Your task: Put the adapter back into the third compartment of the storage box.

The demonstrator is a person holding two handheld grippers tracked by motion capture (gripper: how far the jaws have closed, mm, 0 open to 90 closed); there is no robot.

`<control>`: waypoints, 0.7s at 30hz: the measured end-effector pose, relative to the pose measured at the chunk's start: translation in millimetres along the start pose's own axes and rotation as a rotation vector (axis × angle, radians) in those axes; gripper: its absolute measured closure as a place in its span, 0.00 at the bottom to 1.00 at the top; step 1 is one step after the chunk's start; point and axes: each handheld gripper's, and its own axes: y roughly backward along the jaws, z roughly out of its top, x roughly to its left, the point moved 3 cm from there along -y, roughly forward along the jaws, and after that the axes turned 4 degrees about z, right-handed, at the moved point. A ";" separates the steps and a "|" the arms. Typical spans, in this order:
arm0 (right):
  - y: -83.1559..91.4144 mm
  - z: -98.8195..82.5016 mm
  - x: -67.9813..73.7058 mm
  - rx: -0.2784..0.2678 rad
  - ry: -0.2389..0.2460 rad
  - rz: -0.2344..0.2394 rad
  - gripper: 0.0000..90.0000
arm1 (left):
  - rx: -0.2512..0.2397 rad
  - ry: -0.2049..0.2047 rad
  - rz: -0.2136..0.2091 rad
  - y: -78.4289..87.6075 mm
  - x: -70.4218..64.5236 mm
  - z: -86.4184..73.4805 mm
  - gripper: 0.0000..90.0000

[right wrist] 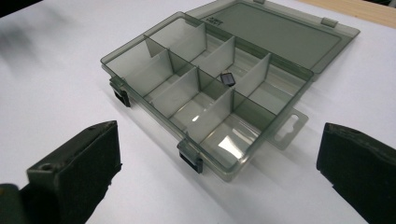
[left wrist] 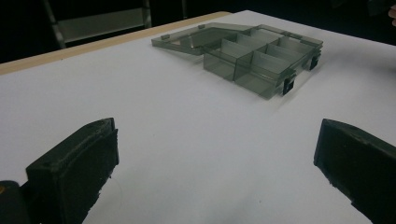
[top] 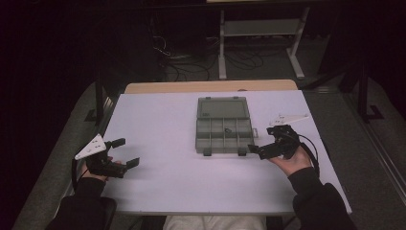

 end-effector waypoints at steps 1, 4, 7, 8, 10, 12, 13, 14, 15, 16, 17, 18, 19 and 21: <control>1.6 -1.4 -0.4 -0.006 0.001 -0.002 0.00 | 0.000 0.000 0.000 0.0 0.0 0.0 0.00; 5.6 -6.1 -1.0 -0.020 -0.003 -0.008 0.00 | 0.000 0.000 0.000 0.0 -0.1 0.0 0.00; 9.0 -11.0 -1.7 -0.024 -0.013 -0.010 0.00 | 0.000 0.000 0.001 0.0 0.0 0.0 0.00; 9.9 -12.6 -2.0 -0.027 -0.016 -0.010 0.00 | 0.000 0.000 0.001 0.0 0.0 0.0 0.00; 12.0 -15.7 -3.0 -0.034 -0.017 -0.015 0.00 | 0.000 0.000 0.001 0.0 -0.1 0.1 0.00; 13.9 -18.6 -3.4 -0.040 -0.022 -0.015 0.00 | 0.000 0.000 0.002 0.0 0.0 0.1 0.00; 14.7 -20.1 -3.4 -0.042 -0.024 -0.014 0.00 | 0.000 0.000 0.002 0.0 0.0 0.0 0.00; 15.4 -21.6 -3.6 -0.045 -0.025 -0.015 0.00 | -0.001 0.000 0.002 0.0 0.0 0.0 0.00; 16.2 -23.4 -3.7 -0.051 -0.024 -0.019 0.00 | 0.000 0.000 0.001 0.0 -0.1 0.0 0.00; 16.8 -25.3 -3.8 -0.056 -0.023 -0.023 0.00 | 0.002 0.000 0.001 0.0 -0.1 0.0 0.00; 17.4 -27.5 -4.2 -0.064 -0.023 -0.021 0.00 | 0.003 -0.001 0.001 0.0 -0.2 -0.1 0.00; 18.2 -29.9 -4.6 -0.070 -0.024 -0.019 0.00 | 0.002 0.000 0.001 0.0 -0.2 -0.1 0.00; 19.0 -32.4 -4.8 -0.076 -0.026 -0.018 0.00 | 0.002 0.001 0.002 0.0 -0.2 0.0 0.00; 21.3 -37.1 -5.2 -0.087 -0.026 -0.022 0.00 | 0.001 0.001 0.002 0.0 0.0 0.0 0.00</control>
